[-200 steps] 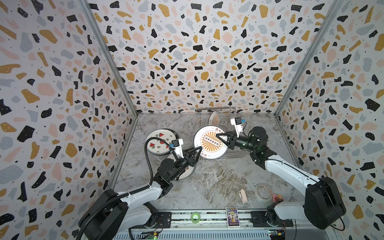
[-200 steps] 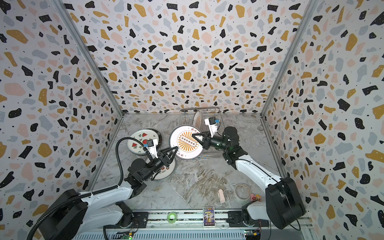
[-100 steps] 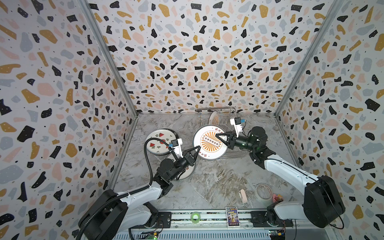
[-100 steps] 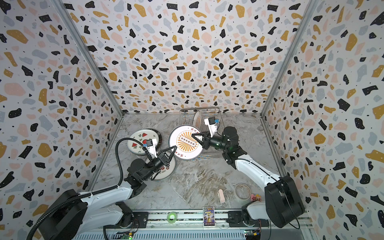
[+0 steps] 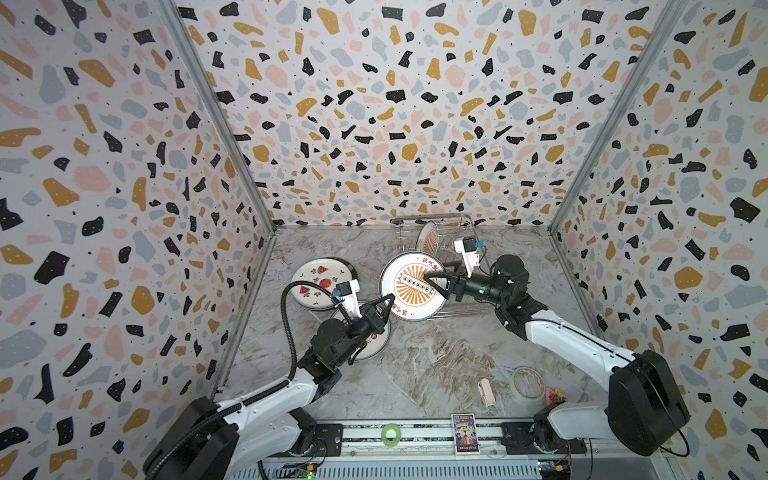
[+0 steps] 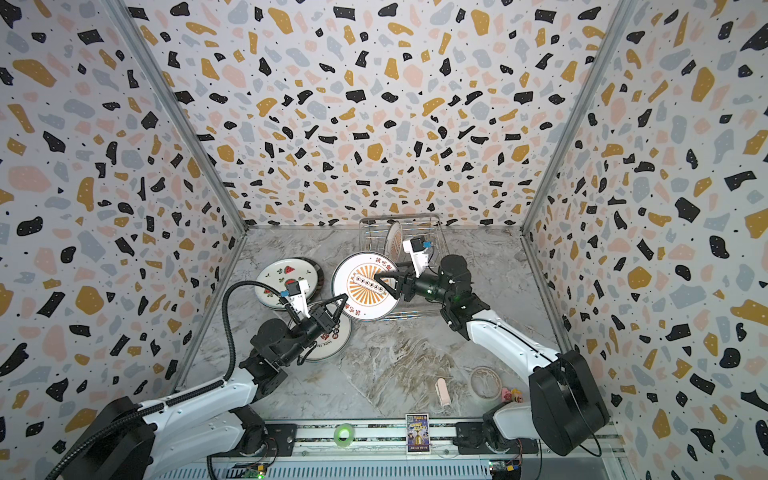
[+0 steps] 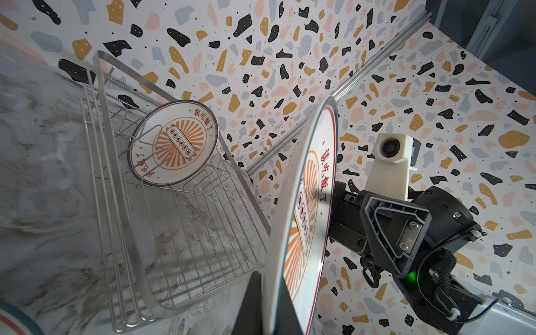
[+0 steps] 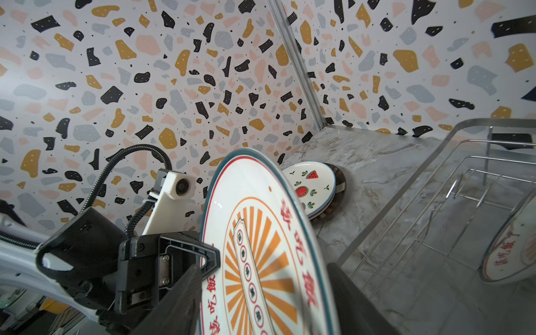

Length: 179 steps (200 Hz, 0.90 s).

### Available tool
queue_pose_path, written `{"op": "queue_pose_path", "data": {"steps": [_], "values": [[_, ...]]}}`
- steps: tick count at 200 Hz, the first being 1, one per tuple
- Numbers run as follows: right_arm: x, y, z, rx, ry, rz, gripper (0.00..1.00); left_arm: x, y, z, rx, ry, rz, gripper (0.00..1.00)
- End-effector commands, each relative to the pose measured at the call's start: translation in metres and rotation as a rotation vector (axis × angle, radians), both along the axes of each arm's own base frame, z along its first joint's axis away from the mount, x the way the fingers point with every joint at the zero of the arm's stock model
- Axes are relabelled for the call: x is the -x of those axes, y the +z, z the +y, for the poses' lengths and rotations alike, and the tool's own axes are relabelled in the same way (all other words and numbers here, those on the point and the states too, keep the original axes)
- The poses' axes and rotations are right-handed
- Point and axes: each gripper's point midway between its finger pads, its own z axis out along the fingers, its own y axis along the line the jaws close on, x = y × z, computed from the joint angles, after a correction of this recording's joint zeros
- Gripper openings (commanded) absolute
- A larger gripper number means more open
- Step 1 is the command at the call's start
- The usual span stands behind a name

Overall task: Unload the plates from the dish rack
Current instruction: Place the plate among the plates.

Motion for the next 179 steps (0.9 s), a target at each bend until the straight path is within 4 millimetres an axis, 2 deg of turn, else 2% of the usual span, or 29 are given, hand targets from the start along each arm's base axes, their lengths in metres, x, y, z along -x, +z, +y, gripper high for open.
{"op": "queue_pose_path", "data": {"steps": [1, 37, 73, 100, 123, 179], "values": [[-0.005, 0.019, -0.01, 0.009, -0.079, -0.05, 0.72, 0.003, 0.023, 0.012, 0.065, 0.029, -0.06, 0.0], [-0.013, 0.018, -0.021, 0.034, -0.178, -0.051, 0.84, 0.006, 0.022, 0.026, 0.071, 0.059, -0.048, 0.0], [-0.009, 0.019, -0.026, 0.072, -0.25, -0.076, 0.88, 0.011, 0.022, 0.039, 0.063, 0.09, -0.038, 0.0], [0.006, 0.02, -0.017, 0.096, -0.24, -0.099, 0.89, 0.013, 0.013, 0.046, 0.053, 0.117, 0.003, 0.0], [0.021, 0.017, -0.006, 0.132, -0.25, -0.137, 1.0, 0.015, 0.0, 0.059, 0.038, 0.164, 0.051, 0.0], [0.048, 0.003, 0.038, 0.212, -0.223, -0.184, 0.99, 0.015, -0.033, 0.09, 0.076, 0.229, 0.175, 0.0]]}}
